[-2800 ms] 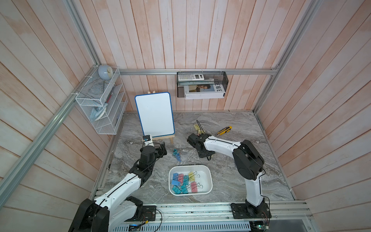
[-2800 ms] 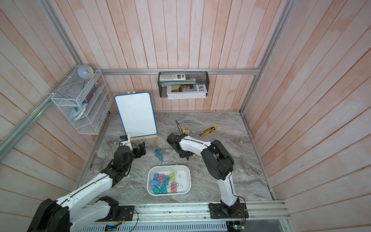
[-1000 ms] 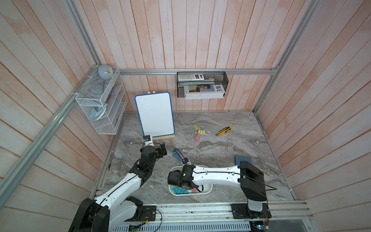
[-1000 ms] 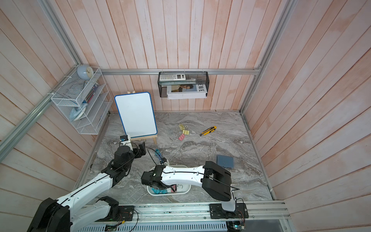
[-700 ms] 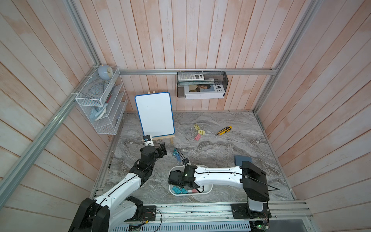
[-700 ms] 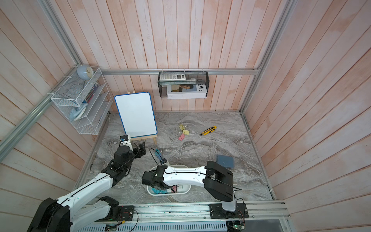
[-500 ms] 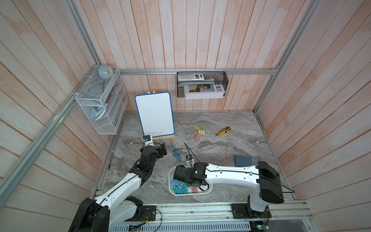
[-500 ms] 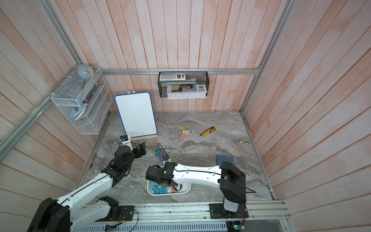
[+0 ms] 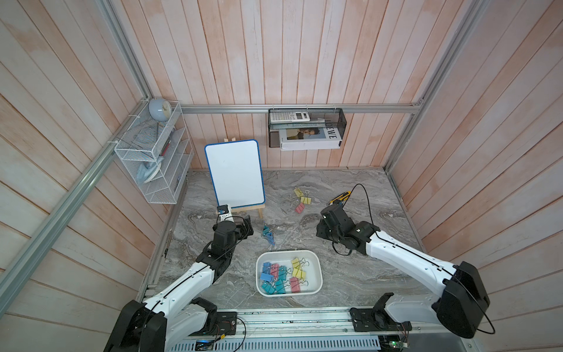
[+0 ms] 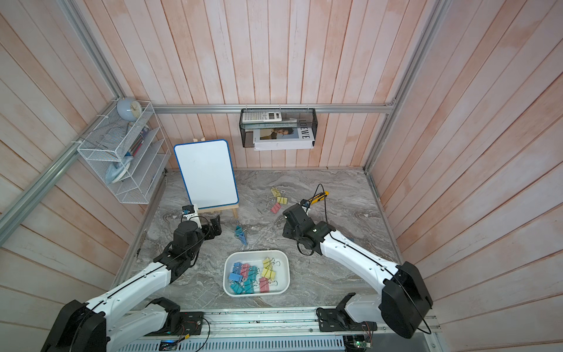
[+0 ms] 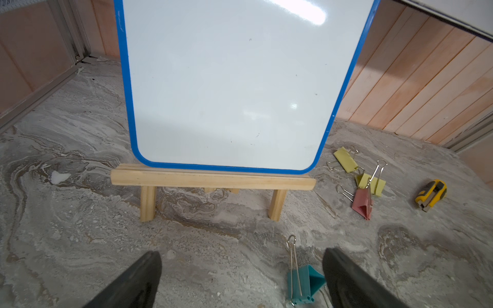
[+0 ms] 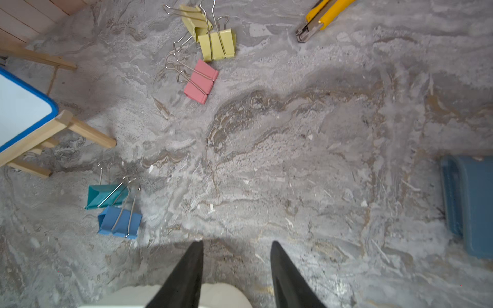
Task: Put the binder clips in the storage box
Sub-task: Pick up the binder clip at the center of the board.
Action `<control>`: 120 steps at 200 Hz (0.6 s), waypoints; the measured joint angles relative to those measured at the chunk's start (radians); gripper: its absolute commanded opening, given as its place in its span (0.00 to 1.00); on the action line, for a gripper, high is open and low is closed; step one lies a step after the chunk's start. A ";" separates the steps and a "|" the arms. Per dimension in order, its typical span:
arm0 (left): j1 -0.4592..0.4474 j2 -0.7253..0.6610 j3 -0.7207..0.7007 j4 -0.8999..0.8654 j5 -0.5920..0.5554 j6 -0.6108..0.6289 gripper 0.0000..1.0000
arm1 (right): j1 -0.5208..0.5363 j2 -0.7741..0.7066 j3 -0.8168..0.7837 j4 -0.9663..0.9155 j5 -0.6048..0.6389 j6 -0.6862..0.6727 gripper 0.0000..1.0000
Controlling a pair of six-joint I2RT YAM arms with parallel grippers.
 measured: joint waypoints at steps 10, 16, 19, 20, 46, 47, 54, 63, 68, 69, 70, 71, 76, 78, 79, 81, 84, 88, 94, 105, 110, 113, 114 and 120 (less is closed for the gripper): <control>0.000 0.000 0.000 0.000 0.000 0.000 1.00 | -0.014 0.079 0.062 0.005 0.000 -0.034 0.43; 0.000 0.000 0.000 0.000 0.000 0.000 1.00 | -0.019 0.127 0.106 0.005 0.003 -0.053 0.42; 0.000 0.000 0.000 0.000 0.000 0.000 1.00 | -0.021 0.149 0.128 0.002 0.005 -0.059 0.42; 0.000 0.000 0.000 0.000 0.000 0.000 1.00 | -0.021 0.154 0.133 0.002 0.006 -0.060 0.42; 0.000 0.000 0.000 0.000 0.000 0.000 1.00 | -0.022 0.362 0.357 -0.032 0.026 -0.122 0.41; 0.000 0.000 0.000 0.000 0.000 0.000 1.00 | -0.022 0.367 0.363 -0.033 0.027 -0.124 0.41; 0.000 0.000 0.000 0.000 0.000 0.000 1.00 | -0.022 0.424 0.431 -0.052 0.039 -0.136 0.41; 0.000 0.000 0.000 0.000 0.001 0.000 1.00 | -0.022 0.491 0.513 -0.077 0.053 -0.151 0.41; 0.000 0.000 0.000 0.000 0.004 0.000 1.00 | -0.022 0.525 0.557 -0.087 0.063 -0.159 0.41; 0.000 0.000 0.000 0.000 0.005 0.000 1.00 | -0.022 0.531 0.563 -0.090 0.064 -0.161 0.41; 0.000 0.000 0.000 0.000 0.005 0.000 1.00 | -0.022 0.540 0.576 -0.095 0.066 -0.162 0.41; 0.000 0.000 0.000 0.000 0.005 0.000 1.00 | -0.022 0.545 0.583 -0.098 0.068 -0.163 0.41; 0.000 0.000 0.000 0.001 0.010 0.000 1.00 | -0.022 0.583 0.630 -0.112 0.078 -0.173 0.41; 0.000 0.000 0.000 0.001 0.010 0.000 1.00 | -0.022 0.592 0.643 -0.117 0.082 -0.177 0.41; 0.000 0.000 0.000 0.001 0.012 0.000 1.00 | -0.022 0.601 0.655 -0.122 0.085 -0.178 0.40; 0.000 0.000 0.000 0.002 0.015 0.001 1.00 | -0.022 0.614 0.672 -0.126 0.088 -0.182 0.41; 0.000 0.000 -0.001 0.005 0.025 0.001 1.00 | -0.022 0.632 0.695 -0.134 0.091 -0.188 0.40; 0.000 0.000 -0.002 0.009 0.031 0.003 1.00 | -0.022 0.658 0.729 -0.146 0.098 -0.196 0.41; 0.000 0.000 -0.004 0.021 0.053 0.005 1.00 | -0.022 0.695 0.778 -0.164 0.108 -0.209 0.40; 0.000 0.000 -0.016 0.058 0.108 0.011 1.00 | -0.022 0.758 0.863 -0.201 0.121 -0.229 0.41; 0.000 0.000 -0.021 0.072 0.137 0.011 1.00 | -0.022 0.789 0.902 -0.215 0.125 -0.238 0.40; 0.000 0.000 -0.024 0.082 0.155 0.011 1.00 | -0.022 0.803 0.922 -0.225 0.128 -0.243 0.40; 0.000 0.000 -0.026 0.086 0.162 0.011 1.00 | -0.022 0.811 0.931 -0.229 0.129 -0.244 0.40; 0.000 0.000 -0.033 0.106 0.193 0.012 1.00 | -0.022 0.839 0.969 -0.247 0.134 -0.254 0.40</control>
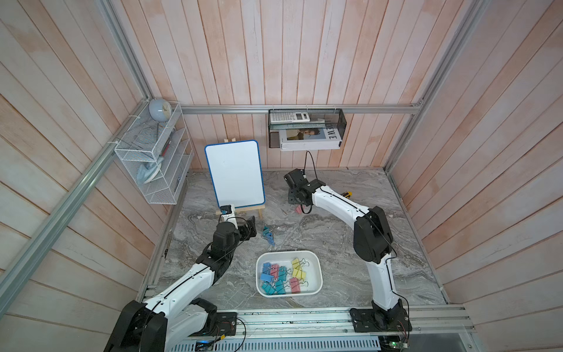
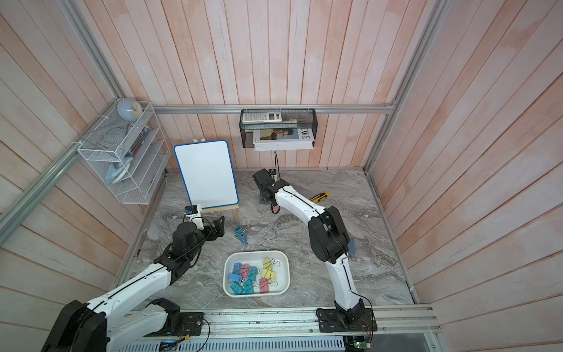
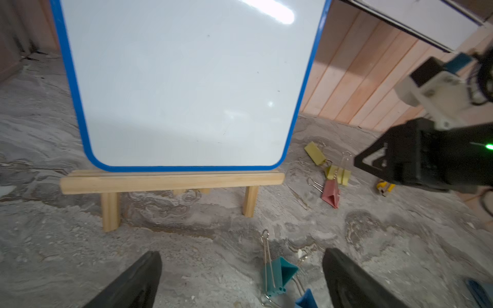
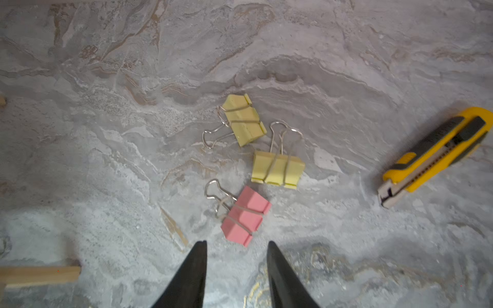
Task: Put the binder clips in the storage box
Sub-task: Pick up the binder clip at the center of the board.
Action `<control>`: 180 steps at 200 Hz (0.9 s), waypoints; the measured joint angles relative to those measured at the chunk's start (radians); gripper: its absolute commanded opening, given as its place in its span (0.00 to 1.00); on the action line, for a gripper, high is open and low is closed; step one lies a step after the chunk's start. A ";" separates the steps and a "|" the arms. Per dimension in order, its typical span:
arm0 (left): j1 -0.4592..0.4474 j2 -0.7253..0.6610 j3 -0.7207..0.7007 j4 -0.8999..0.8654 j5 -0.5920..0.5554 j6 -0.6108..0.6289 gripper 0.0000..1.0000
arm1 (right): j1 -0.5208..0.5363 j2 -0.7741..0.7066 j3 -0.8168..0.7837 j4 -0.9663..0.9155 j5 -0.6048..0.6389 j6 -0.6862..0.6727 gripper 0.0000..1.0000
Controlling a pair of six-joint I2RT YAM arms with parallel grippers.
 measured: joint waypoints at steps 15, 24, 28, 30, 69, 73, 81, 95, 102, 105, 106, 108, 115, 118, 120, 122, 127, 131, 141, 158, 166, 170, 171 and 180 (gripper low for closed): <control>0.000 0.001 -0.012 0.043 0.086 -0.001 1.00 | 0.000 0.076 0.101 -0.051 0.011 -0.016 0.40; 0.000 0.005 -0.013 0.062 0.124 -0.002 1.00 | 0.000 0.117 0.159 -0.083 0.018 -0.027 0.40; 0.000 0.008 -0.013 0.071 0.140 -0.002 1.00 | 0.000 0.131 0.179 -0.093 0.019 -0.029 0.40; 0.000 0.010 -0.013 0.075 0.146 -0.002 1.00 | 0.000 0.140 0.192 -0.100 0.021 -0.031 0.40; 0.000 0.023 -0.013 0.104 0.206 -0.002 1.00 | 0.001 0.245 0.333 -0.201 0.034 -0.046 0.37; 0.000 0.023 -0.013 0.104 0.208 -0.002 1.00 | 0.001 0.248 0.336 -0.206 0.034 -0.045 0.35; 0.000 0.025 -0.013 0.104 0.212 -0.002 1.00 | 0.001 0.254 0.339 -0.217 0.037 -0.049 0.33; 0.000 0.026 -0.013 0.104 0.222 -0.002 1.00 | 0.002 0.263 0.340 -0.234 0.041 -0.056 0.26; 0.000 0.026 -0.013 0.105 0.225 -0.002 1.00 | 0.002 0.266 0.340 -0.243 0.043 -0.057 0.23; 0.000 0.026 -0.013 0.105 0.226 -0.002 1.00 | 0.002 0.267 0.340 -0.246 0.044 -0.055 0.21; 0.000 0.026 -0.013 0.105 0.226 -0.002 1.00 | 0.002 0.267 0.340 -0.246 0.044 -0.053 0.21; 0.000 0.026 -0.013 0.106 0.227 -0.002 1.00 | 0.002 0.268 0.340 -0.249 0.044 -0.055 0.20; 0.000 0.026 -0.013 0.106 0.227 -0.002 1.00 | 0.002 0.270 0.340 -0.254 0.047 -0.056 0.18; 0.000 0.026 -0.013 0.107 0.227 -0.002 1.00 | 0.002 0.270 0.340 -0.257 0.049 -0.057 0.17; 0.000 0.026 -0.013 0.108 0.228 -0.002 1.00 | 0.003 0.270 0.340 -0.258 0.051 -0.055 0.16; 0.000 0.026 -0.013 0.108 0.228 -0.002 1.00 | 0.003 0.270 0.340 -0.259 0.054 -0.058 0.16; 0.000 0.026 -0.013 0.110 0.230 -0.002 1.00 | 0.003 0.270 0.340 -0.261 0.059 -0.055 0.14; 0.000 0.026 -0.013 0.111 0.230 -0.002 1.00 | 0.003 0.270 0.342 -0.262 0.060 -0.059 0.12; 0.000 0.026 -0.013 0.113 0.230 -0.002 1.00 | 0.004 0.270 0.344 -0.266 0.072 -0.059 0.09; 0.000 0.026 -0.013 0.112 0.230 -0.002 1.00 | 0.006 0.269 0.345 -0.269 0.083 -0.061 0.04; 0.000 0.026 -0.013 0.112 0.230 -0.002 1.00 | 0.006 0.266 0.345 -0.272 0.092 -0.059 0.02; 0.000 0.026 -0.013 0.112 0.230 -0.002 1.00 | 0.007 0.264 0.344 -0.274 0.094 -0.061 0.01; 0.000 0.026 -0.013 0.112 0.230 -0.002 1.00 | 0.007 0.262 0.343 -0.274 0.095 -0.060 0.01; 0.000 0.026 -0.013 0.112 0.230 -0.002 1.00 | 0.007 0.254 0.335 -0.275 0.098 -0.060 0.00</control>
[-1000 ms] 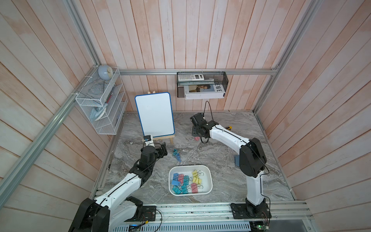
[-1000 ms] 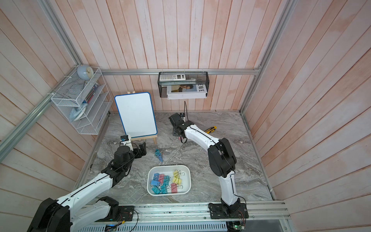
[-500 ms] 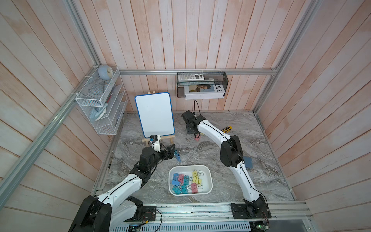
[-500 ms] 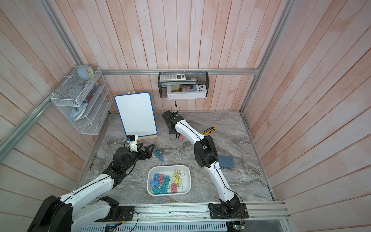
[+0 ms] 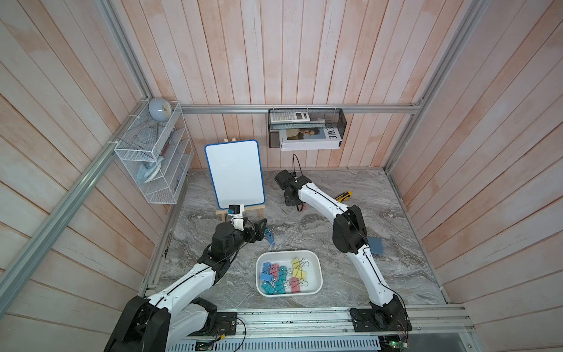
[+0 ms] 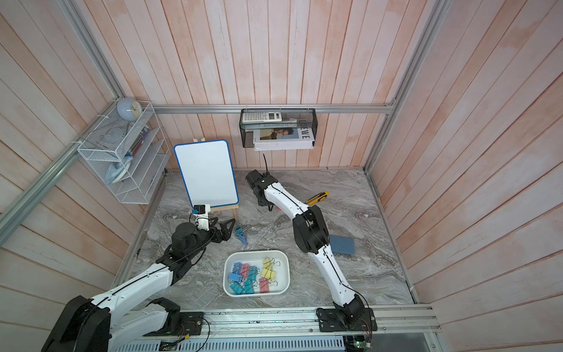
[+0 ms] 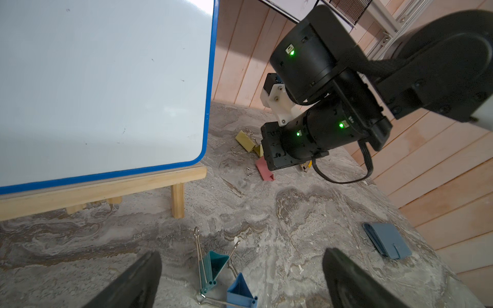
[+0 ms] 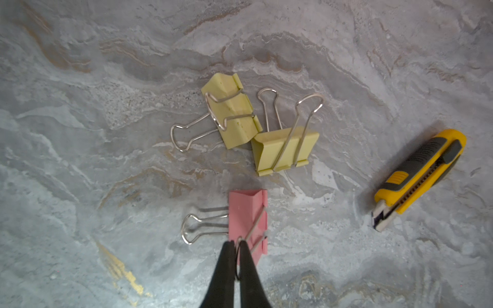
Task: Put the binder clips in the storage box
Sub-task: Pick up the binder clip at the center of the board, then place the binder clip in the storage box.
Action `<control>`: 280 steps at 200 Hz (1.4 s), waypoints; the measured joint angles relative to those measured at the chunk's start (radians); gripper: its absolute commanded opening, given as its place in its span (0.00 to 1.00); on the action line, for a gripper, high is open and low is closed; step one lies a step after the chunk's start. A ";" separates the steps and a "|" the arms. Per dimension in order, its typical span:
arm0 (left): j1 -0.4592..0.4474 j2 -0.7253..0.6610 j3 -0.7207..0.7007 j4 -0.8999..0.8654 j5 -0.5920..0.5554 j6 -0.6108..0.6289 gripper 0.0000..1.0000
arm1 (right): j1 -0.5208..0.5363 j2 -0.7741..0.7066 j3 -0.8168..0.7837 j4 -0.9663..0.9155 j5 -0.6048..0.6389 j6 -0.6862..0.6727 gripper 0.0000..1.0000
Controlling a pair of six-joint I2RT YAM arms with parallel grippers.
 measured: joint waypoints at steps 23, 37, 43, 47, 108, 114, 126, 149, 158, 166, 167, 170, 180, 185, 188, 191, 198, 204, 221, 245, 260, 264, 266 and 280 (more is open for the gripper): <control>0.000 0.000 0.000 0.000 0.000 0.000 1.00 | 0.003 -0.050 -0.060 0.007 0.008 0.002 0.00; 0.000 0.000 0.000 0.000 0.000 0.000 1.00 | 0.012 -0.104 -0.131 0.018 0.009 0.005 0.00; 0.000 0.000 0.000 0.000 0.000 0.000 1.00 | 0.017 -0.132 -0.169 0.025 0.009 0.005 0.00; 0.000 0.000 0.000 0.000 0.000 0.000 1.00 | 0.021 -0.154 -0.198 0.031 0.009 0.005 0.00; 0.000 -0.039 0.000 -0.029 -0.016 0.002 1.00 | 0.106 -0.709 -0.718 0.197 0.002 0.057 0.00; 0.000 -0.046 0.000 -0.030 -0.021 0.002 1.00 | 0.115 -0.783 -0.780 0.219 -0.002 0.066 0.00; 0.000 -0.056 0.000 -0.034 -0.035 0.005 1.00 | 0.130 -0.930 -0.906 0.260 -0.016 0.089 0.00; 0.000 -0.060 0.000 -0.064 -0.066 0.010 1.00 | 0.140 -1.204 -1.133 0.312 -0.060 0.143 0.00; 0.000 -0.059 0.000 -0.075 -0.075 0.013 1.00 | 0.140 -1.294 -1.207 0.325 -0.081 0.164 0.00; 0.000 -0.056 0.000 -0.080 -0.078 0.015 1.00 | 0.142 -1.362 -1.263 0.331 -0.104 0.179 0.00; 0.000 -0.056 0.000 -0.080 -0.079 0.016 1.00 | 0.143 -1.373 -1.272 0.332 -0.108 0.181 0.00; 0.000 -0.054 0.000 -0.081 -0.079 0.016 1.00 | 0.145 -1.397 -1.291 0.333 -0.116 0.187 0.00; 0.000 -0.046 0.000 -0.079 -0.077 0.016 1.00 | 0.159 -1.470 -1.357 0.341 -0.145 0.205 0.00; 0.000 -0.039 0.000 -0.072 -0.074 0.016 1.00 | 0.169 -1.500 -1.384 0.341 -0.157 0.215 0.00; 0.000 -0.035 0.000 -0.069 -0.072 0.016 1.00 | 0.176 -1.514 -1.399 0.341 -0.164 0.219 0.00; 0.000 -0.031 0.000 -0.063 -0.069 0.015 1.00 | 0.185 -1.530 -1.416 0.341 -0.172 0.227 0.00; 0.000 -0.018 0.000 -0.049 -0.059 0.013 1.00 | 0.206 -1.556 -1.447 0.338 -0.185 0.242 0.00; 0.000 -0.006 0.000 -0.038 -0.052 0.008 1.00 | 0.221 -1.569 -1.467 0.332 -0.195 0.255 0.00; 0.000 0.024 0.000 -0.019 -0.026 -0.002 1.00 | 0.264 -1.575 -1.511 0.322 -0.217 0.293 0.00; 0.000 0.047 0.000 -0.015 0.003 -0.015 1.00 | 0.332 -1.536 -1.543 0.328 -0.229 0.340 0.00; 0.000 0.047 0.000 -0.008 0.008 -0.019 1.00 | 0.375 -1.487 -1.544 0.347 -0.227 0.359 0.00; 0.000 0.046 0.000 -0.006 0.008 -0.018 1.00 | 0.383 -1.473 -1.544 0.352 -0.226 0.365 0.00; 0.000 0.046 0.000 -0.005 0.008 -0.019 1.00 | 0.387 -1.466 -1.544 0.356 -0.225 0.368 0.00; 0.000 0.042 0.000 0.000 0.007 -0.018 1.00 | 0.404 -1.411 -1.544 0.373 -0.217 0.388 0.00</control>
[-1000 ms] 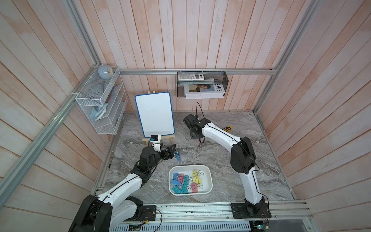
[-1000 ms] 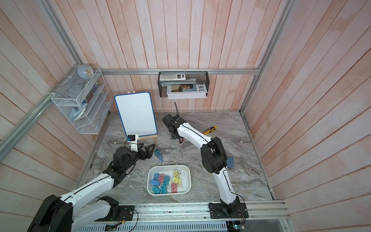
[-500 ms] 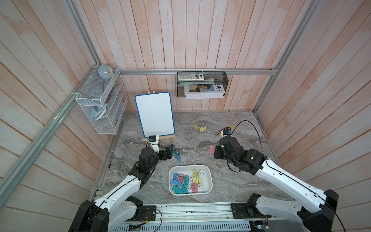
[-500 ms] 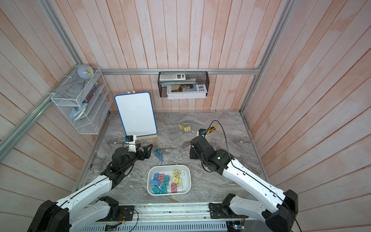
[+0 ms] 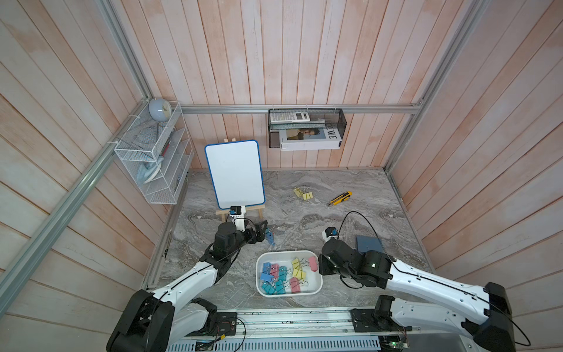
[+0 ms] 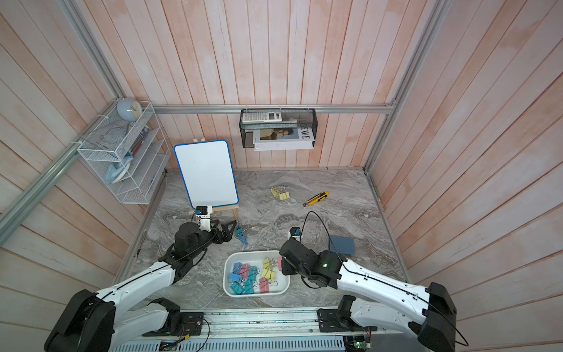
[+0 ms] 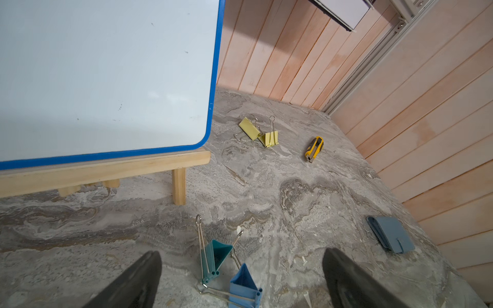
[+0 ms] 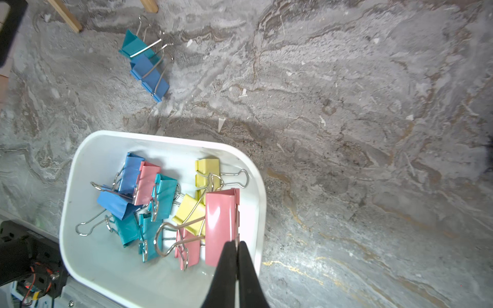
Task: Put the binder clips in the storage box
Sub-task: Place the binder clip in the storage box.
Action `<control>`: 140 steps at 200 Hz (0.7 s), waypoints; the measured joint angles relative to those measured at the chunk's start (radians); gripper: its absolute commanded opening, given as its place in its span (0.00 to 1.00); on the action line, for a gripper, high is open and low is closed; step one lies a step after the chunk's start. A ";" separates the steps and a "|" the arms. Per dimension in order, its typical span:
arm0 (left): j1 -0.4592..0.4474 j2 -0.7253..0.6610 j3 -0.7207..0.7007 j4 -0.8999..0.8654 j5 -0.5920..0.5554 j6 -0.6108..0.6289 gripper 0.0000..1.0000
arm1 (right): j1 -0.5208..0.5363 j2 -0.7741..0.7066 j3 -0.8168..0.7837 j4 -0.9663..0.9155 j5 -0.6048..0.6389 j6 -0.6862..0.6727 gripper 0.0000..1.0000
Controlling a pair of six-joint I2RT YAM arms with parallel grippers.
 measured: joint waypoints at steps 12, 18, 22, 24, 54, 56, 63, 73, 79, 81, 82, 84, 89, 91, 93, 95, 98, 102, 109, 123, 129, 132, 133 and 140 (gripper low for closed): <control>0.000 -0.007 0.000 0.002 -0.002 0.000 1.00 | 0.005 0.041 0.000 0.014 0.005 0.011 0.00; 0.000 -0.012 0.000 0.002 -0.004 0.000 1.00 | 0.009 0.059 0.000 0.020 0.010 0.015 0.00; 0.000 -0.015 0.000 0.002 -0.005 0.000 1.00 | 0.011 0.070 0.000 0.024 0.013 0.019 0.00; 0.000 -0.016 0.000 0.003 -0.006 0.000 1.00 | 0.012 0.075 0.000 0.025 0.015 0.019 0.00; 0.000 -0.034 -0.003 0.005 -0.012 0.001 1.00 | 0.032 0.140 0.000 0.030 0.043 0.034 0.00; 0.000 -0.036 -0.004 0.004 -0.012 0.000 1.00 | 0.032 0.144 0.000 0.030 0.044 0.034 0.00; 0.000 -0.040 -0.005 0.003 -0.013 0.001 1.00 | 0.033 0.159 0.001 0.030 0.048 0.034 0.00; 0.000 -0.046 -0.006 0.000 -0.016 0.001 1.00 | 0.034 0.178 0.003 0.030 0.050 0.034 0.00; 0.000 -0.049 -0.006 0.000 -0.018 0.000 1.00 | 0.034 0.189 0.005 0.029 0.050 0.034 0.00; 0.000 -0.050 -0.006 0.000 -0.019 0.001 1.00 | 0.034 0.193 0.005 0.029 0.050 0.034 0.00; 0.000 -0.051 -0.006 0.000 -0.019 0.000 1.00 | 0.035 0.194 0.006 0.029 0.050 0.034 0.00; 0.000 -0.051 -0.006 0.000 -0.020 0.001 1.00 | 0.035 0.198 0.006 0.030 0.050 0.034 0.00; 0.000 -0.054 -0.006 0.000 -0.023 0.001 1.00 | 0.036 0.205 0.009 0.029 0.050 0.033 0.00; 0.000 -0.055 -0.006 0.000 -0.023 0.001 1.00 | 0.036 0.208 0.010 0.029 0.050 0.033 0.00; 0.000 -0.055 -0.006 0.000 -0.024 0.001 1.00 | 0.036 0.211 0.012 0.029 0.050 0.033 0.00; 0.000 -0.056 -0.006 0.000 -0.026 0.001 1.00 | 0.036 0.212 0.014 0.029 0.050 0.033 0.00; 0.000 -0.057 -0.006 0.000 -0.027 0.000 1.00 | 0.037 0.214 0.017 0.029 0.050 0.033 0.00; 0.000 -0.058 -0.006 0.000 -0.031 0.000 1.00 | 0.039 0.217 0.020 0.029 0.050 0.033 0.00; 0.000 -0.060 -0.006 -0.001 -0.034 0.001 1.00 | 0.042 0.219 0.023 0.029 0.050 0.033 0.00; 0.000 -0.064 -0.006 -0.003 -0.041 0.000 1.00 | 0.050 0.220 0.026 0.028 0.050 0.033 0.00; 0.000 -0.065 -0.006 -0.005 -0.042 0.000 1.00 | 0.053 0.220 0.027 0.028 0.050 0.034 0.00; 0.000 -0.066 -0.006 -0.005 -0.042 0.000 1.00 | 0.055 0.220 0.027 0.027 0.050 0.034 0.00; 0.000 -0.066 -0.006 -0.006 -0.042 0.000 1.00 | 0.055 0.221 0.027 0.027 0.050 0.034 0.00; 0.000 -0.067 -0.006 -0.009 -0.045 0.000 1.00 | 0.059 0.223 0.029 0.026 0.051 0.034 0.00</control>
